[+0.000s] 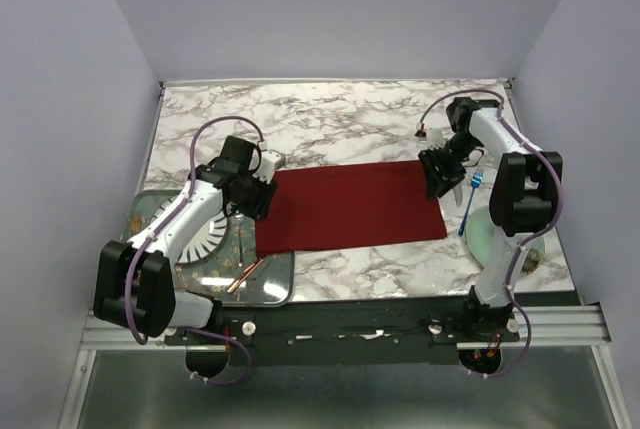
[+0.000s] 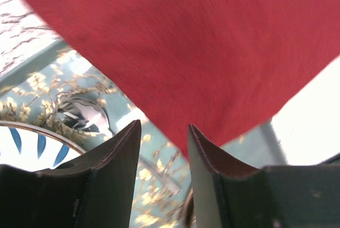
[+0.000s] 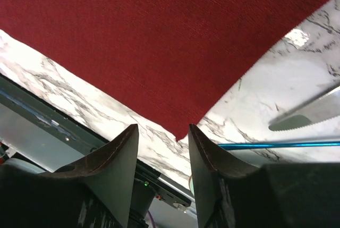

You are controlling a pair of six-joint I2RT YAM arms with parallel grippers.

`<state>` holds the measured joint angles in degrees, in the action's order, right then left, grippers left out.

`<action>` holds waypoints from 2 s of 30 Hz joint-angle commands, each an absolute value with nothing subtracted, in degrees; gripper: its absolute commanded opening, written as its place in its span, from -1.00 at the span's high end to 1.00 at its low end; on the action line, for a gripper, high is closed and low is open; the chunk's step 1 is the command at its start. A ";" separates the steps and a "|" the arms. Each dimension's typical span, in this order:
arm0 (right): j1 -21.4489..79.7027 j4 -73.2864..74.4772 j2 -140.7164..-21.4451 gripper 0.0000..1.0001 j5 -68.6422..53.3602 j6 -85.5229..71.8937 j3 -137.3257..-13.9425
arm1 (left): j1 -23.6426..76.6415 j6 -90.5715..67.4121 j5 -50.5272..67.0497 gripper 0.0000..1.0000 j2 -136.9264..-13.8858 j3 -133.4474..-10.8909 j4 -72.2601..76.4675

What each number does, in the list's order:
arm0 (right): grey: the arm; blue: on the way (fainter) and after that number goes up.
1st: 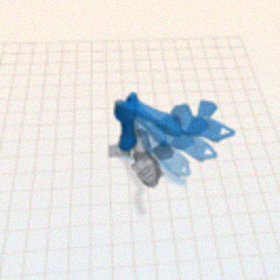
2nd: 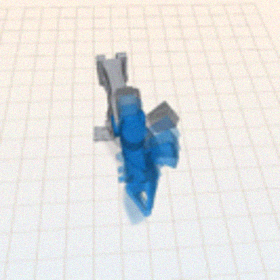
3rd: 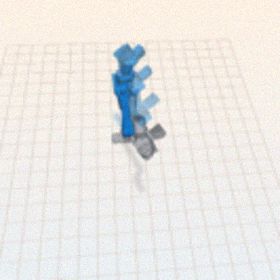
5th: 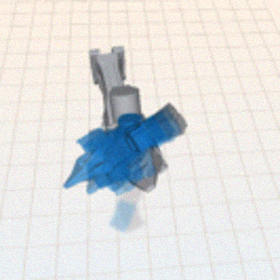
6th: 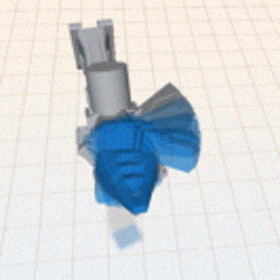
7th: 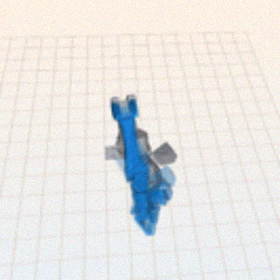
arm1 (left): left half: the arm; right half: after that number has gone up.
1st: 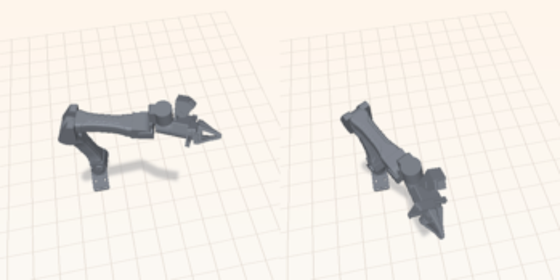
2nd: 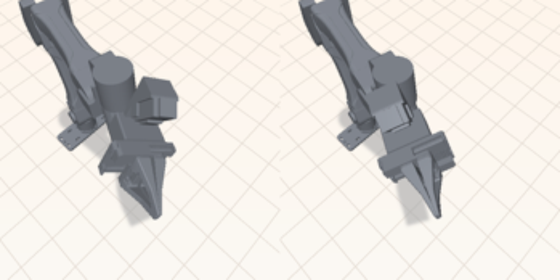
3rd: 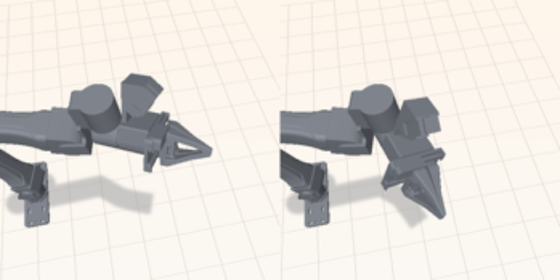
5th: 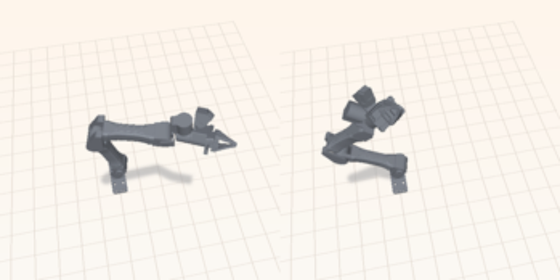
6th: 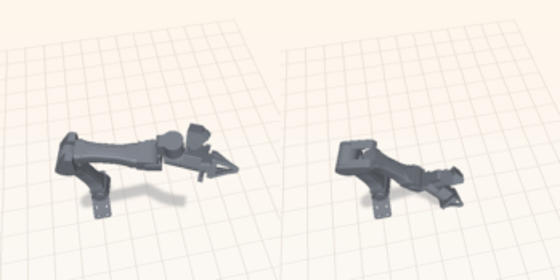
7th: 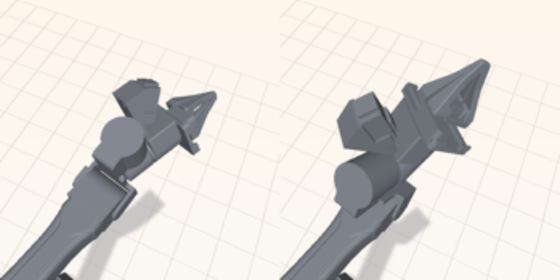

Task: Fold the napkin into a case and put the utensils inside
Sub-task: Pick up the rectangle-folded napkin at the center of the board.

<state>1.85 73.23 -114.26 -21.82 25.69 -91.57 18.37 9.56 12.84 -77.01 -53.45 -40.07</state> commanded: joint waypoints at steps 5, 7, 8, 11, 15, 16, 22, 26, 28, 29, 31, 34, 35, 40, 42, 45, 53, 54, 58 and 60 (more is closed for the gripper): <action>2.20 68.30 -112.51 0.06 -21.80 24.08 -88.25 | 13.54 -13.09 8.35 -0.08 -74.35 -48.08 -31.29; 2.37 66.81 -111.62 0.07 -21.97 24.17 -87.19 | 11.96 -14.85 7.65 -0.08 -74.97 -47.81 -31.20; 2.46 66.45 -111.19 0.07 -21.97 24.08 -86.93 | 11.34 -15.20 7.65 -0.09 -75.49 -47.81 -31.20; 2.90 65.57 -111.00 0.09 -22.06 23.91 -85.96 | 10.63 -16.52 7.73 -0.11 -78.39 -48.51 -31.38; 2.99 64.51 -111.36 0.10 -21.62 23.56 -84.73 | 10.63 -17.49 8.70 -0.11 -82.08 -50.09 -31.46; 2.99 64.25 -111.27 0.10 -21.53 23.64 -84.55 | 10.55 -17.84 8.44 -0.10 -82.61 -50.10 -31.46; 2.90 63.98 -111.18 0.10 -20.92 23.29 -84.37 | 10.90 -19.07 7.03 -0.08 -85.34 -49.22 -30.85; 2.99 63.81 -111.62 0.10 -20.57 23.12 -84.46 | 12.30 -19.60 5.10 -0.05 -87.97 -50.45 -30.94; 2.90 63.72 -111.88 0.10 -20.39 23.03 -84.55 | 14.06 -20.04 2.48 -0.05 -89.03 -51.15 -31.02; 2.99 63.72 -112.06 0.11 -20.39 23.03 -84.64 | 14.67 -20.13 1.59 -0.04 -89.29 -51.24 -31.11; 2.99 63.55 -112.41 0.11 -19.87 22.94 -84.73 | 16.25 -21.00 0.44 -0.05 -90.08 -51.50 -31.20; 2.99 63.46 -112.94 0.11 -19.25 23.03 -84.90 | 17.31 -21.36 -2.02 -0.03 -91.40 -52.12 -31.64; 2.99 63.46 -113.03 0.11 -19.25 22.94 -84.99 | 17.58 -21.44 -2.37 -0.01 -91.93 -52.29 -32.08; 2.99 63.54 -113.73 0.11 -19.34 22.68 -85.78 | 18.28 -21.45 -2.46 0.26 -96.58 -54.40 -32.96; 2.99 63.55 -113.99 0.12 -19.34 22.50 -85.96 | 18.28 -21.36 -2.72 0.39 -99.12 -55.37 -33.84; 2.99 63.63 -113.91 0.12 -19.34 22.33 -85.96 | 18.28 -20.83 -2.99 0.64 -101.42 -57.13 -35.07; 2.99 63.90 -113.56 0.13 -22.23 21.97 -85.34 | 16.79 -18.20 -0.09 1.00 -98.54 -60.73 -37.09; 2.90 63.81 -113.47 0.15 -22.50 21.97 -85.25 | 16.70 -17.67 0.00 1.00 -96.09 -61.08 -37.00; 2.99 63.46 -113.20 0.17 -22.94 21.89 -84.38 | 16.61 -16.44 3.33 1.00 -89.14 -61.61 -36.83; 2.90 63.46 -113.20 0.17 -22.85 21.89 -84.11 | 16.79 -16.17 5.96 1.00 -85.71 -61.35 -36.13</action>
<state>2.68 64.12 -112.95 -21.39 22.46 -84.79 16.95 -18.00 0.84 -94.37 -61.08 -36.60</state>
